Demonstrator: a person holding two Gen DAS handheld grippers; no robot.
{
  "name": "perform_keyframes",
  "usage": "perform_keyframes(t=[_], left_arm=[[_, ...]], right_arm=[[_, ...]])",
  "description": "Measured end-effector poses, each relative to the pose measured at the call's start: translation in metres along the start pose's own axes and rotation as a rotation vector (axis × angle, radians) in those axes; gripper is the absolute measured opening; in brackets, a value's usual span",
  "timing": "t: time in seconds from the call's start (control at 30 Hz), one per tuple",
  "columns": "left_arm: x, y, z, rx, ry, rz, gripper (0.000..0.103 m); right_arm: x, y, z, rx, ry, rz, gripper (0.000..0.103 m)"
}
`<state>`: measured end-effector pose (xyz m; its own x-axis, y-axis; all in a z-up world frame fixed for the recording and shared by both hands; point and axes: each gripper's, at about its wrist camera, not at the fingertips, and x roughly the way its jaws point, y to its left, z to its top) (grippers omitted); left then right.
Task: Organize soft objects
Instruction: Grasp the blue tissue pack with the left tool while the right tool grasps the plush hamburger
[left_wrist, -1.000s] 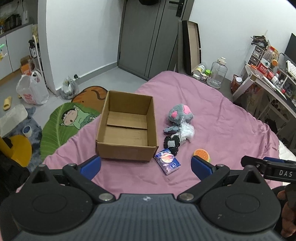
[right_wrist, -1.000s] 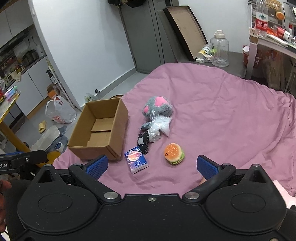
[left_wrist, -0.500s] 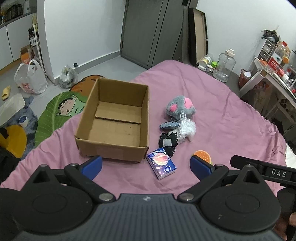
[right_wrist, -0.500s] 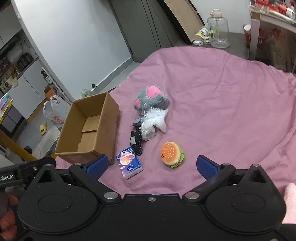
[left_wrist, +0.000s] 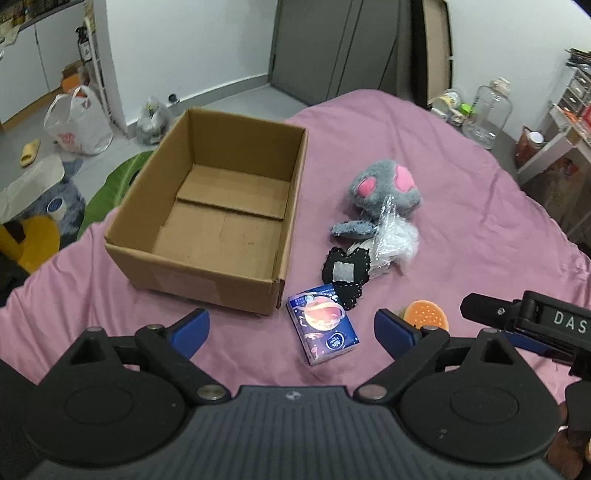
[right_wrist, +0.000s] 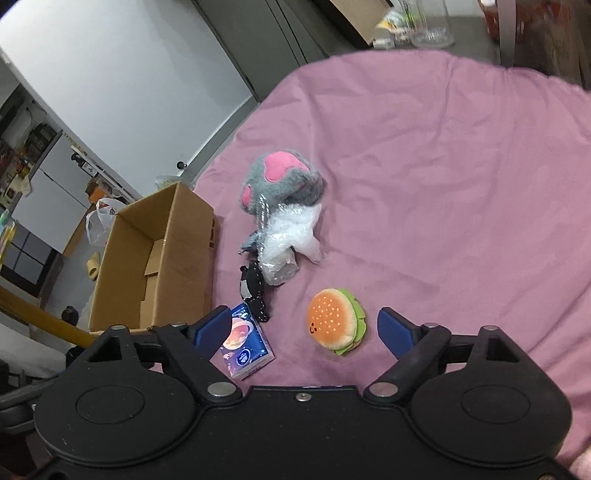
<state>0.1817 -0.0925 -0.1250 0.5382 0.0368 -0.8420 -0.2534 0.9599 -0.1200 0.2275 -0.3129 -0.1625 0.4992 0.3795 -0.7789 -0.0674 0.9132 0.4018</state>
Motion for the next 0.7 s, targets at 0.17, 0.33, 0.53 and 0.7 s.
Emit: perform_keyframes(t=[0.17,0.33,0.53,0.7], left_arm=[[0.019,-0.01,-0.002,-0.022,0.02,0.031,0.093],[0.038,-0.022,-0.006,-0.04,0.045,0.039,0.09],[0.058,-0.032,-0.008,-0.07,0.054,0.062,0.089],[0.074,-0.039,-0.007,-0.079,0.062,0.097,0.089]], right_arm=[[0.017,-0.013,0.001,0.045,0.029,0.03,0.086],[0.03,-0.023,0.003,0.076,0.069,0.052,0.082],[0.046,-0.031,0.005,0.097,0.089,0.036,0.075],[0.059,-0.039,0.005,0.116,0.113,0.031,0.07]])
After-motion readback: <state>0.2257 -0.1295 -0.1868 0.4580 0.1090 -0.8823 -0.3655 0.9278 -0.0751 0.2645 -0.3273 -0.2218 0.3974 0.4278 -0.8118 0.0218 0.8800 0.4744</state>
